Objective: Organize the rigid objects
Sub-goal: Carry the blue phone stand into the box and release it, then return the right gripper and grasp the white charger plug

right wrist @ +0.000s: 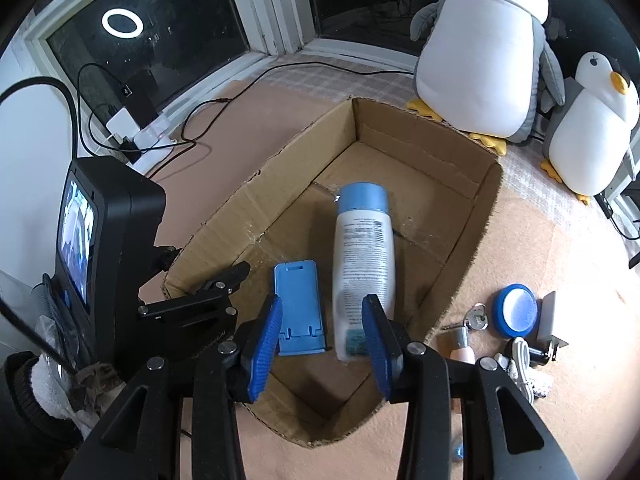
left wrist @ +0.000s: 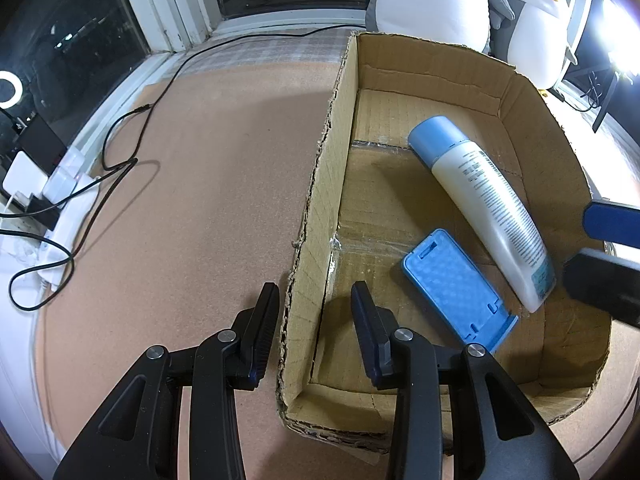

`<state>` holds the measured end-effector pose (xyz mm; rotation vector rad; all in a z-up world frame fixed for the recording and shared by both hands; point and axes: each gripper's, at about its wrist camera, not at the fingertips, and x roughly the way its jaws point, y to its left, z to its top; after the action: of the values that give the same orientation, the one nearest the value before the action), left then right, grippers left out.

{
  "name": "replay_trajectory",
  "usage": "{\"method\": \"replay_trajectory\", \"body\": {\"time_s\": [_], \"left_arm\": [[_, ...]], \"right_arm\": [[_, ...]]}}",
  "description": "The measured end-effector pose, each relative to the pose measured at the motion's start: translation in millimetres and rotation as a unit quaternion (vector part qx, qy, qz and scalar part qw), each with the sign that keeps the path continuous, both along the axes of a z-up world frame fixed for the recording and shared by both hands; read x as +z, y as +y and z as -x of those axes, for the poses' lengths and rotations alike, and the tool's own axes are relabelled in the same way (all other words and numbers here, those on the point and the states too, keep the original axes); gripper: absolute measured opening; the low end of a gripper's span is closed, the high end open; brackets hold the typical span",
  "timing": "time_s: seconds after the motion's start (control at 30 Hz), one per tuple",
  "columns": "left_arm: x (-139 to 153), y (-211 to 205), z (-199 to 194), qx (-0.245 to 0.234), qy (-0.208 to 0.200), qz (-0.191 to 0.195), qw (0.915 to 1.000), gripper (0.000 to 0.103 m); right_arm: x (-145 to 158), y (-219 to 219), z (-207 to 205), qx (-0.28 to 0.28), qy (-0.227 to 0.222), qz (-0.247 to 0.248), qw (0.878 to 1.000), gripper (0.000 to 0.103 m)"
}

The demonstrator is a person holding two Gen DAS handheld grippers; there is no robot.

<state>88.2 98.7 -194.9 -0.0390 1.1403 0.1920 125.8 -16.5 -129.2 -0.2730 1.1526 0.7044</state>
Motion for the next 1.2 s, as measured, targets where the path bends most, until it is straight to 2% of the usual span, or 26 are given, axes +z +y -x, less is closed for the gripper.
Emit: {"method": "replay_trajectory", "body": {"time_s": [0.27,0.4,0.57,0.9,1.2], "left_arm": [[0,0,0,0.001,0.001,-0.001,1.0,0.036],[0,0,0,0.001,0.001,0.0,1.0,0.036],[0,0,0,0.002,0.001,-0.001,1.0,0.036],[0,0,-1,0.001,0.002,-0.003,1.0,0.036],[0,0,-2,0.001,0.002,-0.003,1.0,0.036]], "right_arm": [[12,-40,-14,-0.043,-0.011,-0.002,0.999,0.039],[18,-71,-29,-0.081,-0.021,0.004,0.996,0.047],[16,-109,-49,-0.121,-0.026,0.027,0.992,0.049],[-11,-172,-86,-0.196,0.015,0.042,0.979,0.049],[-41,-192,-118,-0.229,0.078,0.031,0.97,0.05]]}}
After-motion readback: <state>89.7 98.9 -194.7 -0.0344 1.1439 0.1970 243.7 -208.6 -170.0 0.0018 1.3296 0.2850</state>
